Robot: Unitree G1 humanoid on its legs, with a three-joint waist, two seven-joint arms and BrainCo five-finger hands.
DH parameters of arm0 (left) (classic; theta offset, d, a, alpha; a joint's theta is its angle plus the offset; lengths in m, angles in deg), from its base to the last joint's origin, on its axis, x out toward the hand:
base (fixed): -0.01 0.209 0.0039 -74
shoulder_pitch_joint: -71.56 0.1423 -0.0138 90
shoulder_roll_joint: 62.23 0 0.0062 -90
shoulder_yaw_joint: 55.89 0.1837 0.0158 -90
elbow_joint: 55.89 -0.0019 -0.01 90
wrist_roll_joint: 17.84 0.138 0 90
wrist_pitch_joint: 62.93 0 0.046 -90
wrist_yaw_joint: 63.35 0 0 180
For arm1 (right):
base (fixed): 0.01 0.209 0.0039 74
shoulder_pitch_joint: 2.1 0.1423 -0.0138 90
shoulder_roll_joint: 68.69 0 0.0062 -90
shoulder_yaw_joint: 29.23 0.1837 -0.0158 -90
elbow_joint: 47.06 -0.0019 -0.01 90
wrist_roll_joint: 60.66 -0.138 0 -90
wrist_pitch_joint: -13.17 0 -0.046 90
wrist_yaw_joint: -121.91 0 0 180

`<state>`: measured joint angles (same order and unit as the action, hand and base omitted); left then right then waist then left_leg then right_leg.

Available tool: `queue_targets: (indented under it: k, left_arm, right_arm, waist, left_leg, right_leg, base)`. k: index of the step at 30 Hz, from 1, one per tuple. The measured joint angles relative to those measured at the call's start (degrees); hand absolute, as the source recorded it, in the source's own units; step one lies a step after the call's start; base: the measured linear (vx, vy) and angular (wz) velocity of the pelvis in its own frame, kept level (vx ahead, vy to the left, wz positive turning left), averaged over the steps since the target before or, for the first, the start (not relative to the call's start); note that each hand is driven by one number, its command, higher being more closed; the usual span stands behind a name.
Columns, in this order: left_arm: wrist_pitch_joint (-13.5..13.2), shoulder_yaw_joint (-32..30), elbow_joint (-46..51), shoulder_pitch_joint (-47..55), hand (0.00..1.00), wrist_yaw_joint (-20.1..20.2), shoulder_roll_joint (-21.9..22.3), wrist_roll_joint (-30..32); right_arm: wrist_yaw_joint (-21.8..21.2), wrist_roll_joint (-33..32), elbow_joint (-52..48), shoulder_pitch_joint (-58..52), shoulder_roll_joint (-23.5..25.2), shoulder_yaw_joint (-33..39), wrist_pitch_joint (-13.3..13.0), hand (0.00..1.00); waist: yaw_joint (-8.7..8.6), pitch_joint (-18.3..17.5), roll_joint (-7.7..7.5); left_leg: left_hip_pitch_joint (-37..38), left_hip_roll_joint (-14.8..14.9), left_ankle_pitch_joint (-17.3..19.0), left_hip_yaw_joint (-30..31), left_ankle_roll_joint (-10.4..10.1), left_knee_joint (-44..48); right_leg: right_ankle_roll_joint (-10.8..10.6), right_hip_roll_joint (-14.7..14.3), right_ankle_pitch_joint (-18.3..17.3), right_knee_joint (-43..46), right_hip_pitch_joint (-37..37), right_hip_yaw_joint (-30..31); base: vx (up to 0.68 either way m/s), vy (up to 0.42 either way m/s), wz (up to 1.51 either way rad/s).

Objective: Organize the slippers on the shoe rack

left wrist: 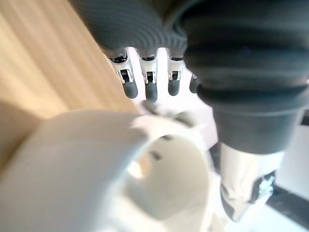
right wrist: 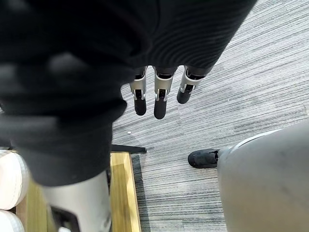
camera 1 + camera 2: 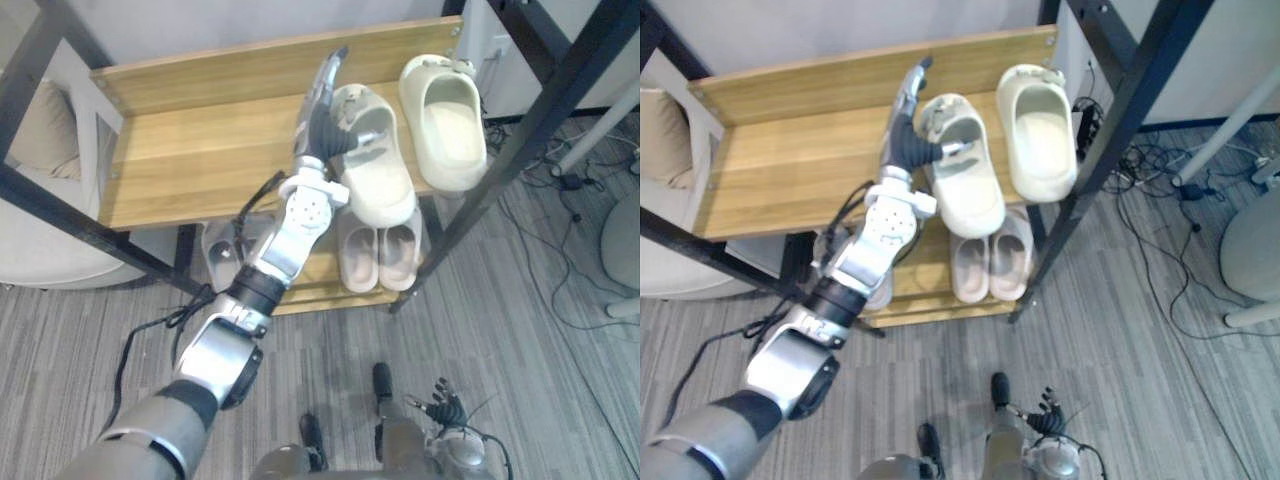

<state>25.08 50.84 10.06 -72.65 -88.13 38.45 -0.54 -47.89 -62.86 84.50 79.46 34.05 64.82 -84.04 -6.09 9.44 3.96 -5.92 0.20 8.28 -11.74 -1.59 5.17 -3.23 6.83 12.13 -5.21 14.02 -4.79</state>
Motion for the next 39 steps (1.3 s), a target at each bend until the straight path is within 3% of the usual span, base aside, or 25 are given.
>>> queue_targets:
  k: [16, 18, 22, 26, 31, 39]
  left_arm:
    - [-2.0, -2.3, 9.7, 7.6, 0.0, -0.1, 0.5, -6.0]
    - [-2.9, -2.2, 15.8, 12.9, 0.0, -0.1, 2.3, -8.8]
    - [-3.9, -1.6, 18.9, 19.4, 0.0, 0.1, 5.1, -12.0]
    - [-4.8, 0.2, 20.2, 24.4, 0.0, 0.4, 6.7, -15.9]
    - [-6.1, 3.5, 21.5, 29.4, 0.0, 3.0, 8.4, -20.0]
    - [-6.2, 7.6, 19.0, 30.2, 0.0, 5.2, 10.8, -23.4]
  right_arm:
    - [0.0, 0.0, 2.0, 0.2, -0.1, 0.2, 0.1, 0.0]
    - [0.0, 0.0, 2.0, 0.2, -0.1, 0.2, 0.5, 0.0]
    - [0.0, 0.0, 2.2, -0.4, -0.2, 0.1, 1.2, 0.0]
    - [0.0, 0.0, 2.2, -0.8, -0.2, -0.4, 1.3, 0.0]
    - [0.1, 0.0, 2.2, -1.0, 0.2, -2.6, 1.5, 0.0]
    - [1.6, -0.1, 2.2, -0.9, 0.4, -3.3, 1.8, 0.0]
  waist:
    - [0.72, -0.8, -0.11]
    - [1.44, -0.9, -0.13]
    - [2.34, -2.4, -0.39]
    - [2.88, -3.0, -0.69]
    - [3.7, -4.4, -2.23]
    - [3.9, -4.9, -2.32]
  left_leg:
    - [0.2, -0.1, -0.5, 1.5, 0.2, 0.1]
    - [0.5, 0.0, -0.7, 2.2, 0.1, 0.2]
    - [0.6, 0.2, -0.9, 3.0, -0.1, 0.1]
    - [1.7, 0.3, -1.1, 4.0, 0.0, 0.0]
    - [1.0, 0.5, -1.3, 4.9, -0.3, -0.1]
    - [0.9, 1.2, -2.6, 6.3, -1.2, -1.1]
  right_leg:
    - [0.0, 0.3, 0.0, 0.0, -1.2, -1.4]
    - [0.0, 0.4, 0.0, 0.0, -1.8, -2.3]
    - [0.1, 0.4, -0.2, 0.0, -2.2, -3.2]
    - [0.2, 0.6, -0.6, -0.1, -4.1, -4.6]
    - [0.5, 0.7, -1.0, -0.4, -4.2, -6.0]
    - [0.9, 0.1, -1.3, 0.0, -4.1, -7.7]
  base:
    - [0.0, -0.005, 0.05]
    - [0.01, -0.007, 0.16]
    - [0.01, -0.008, 0.13]
    - [-0.01, -0.004, 0.17]
    - [-0.04, -0.016, 0.09]
    - [0.04, -0.023, 0.1]
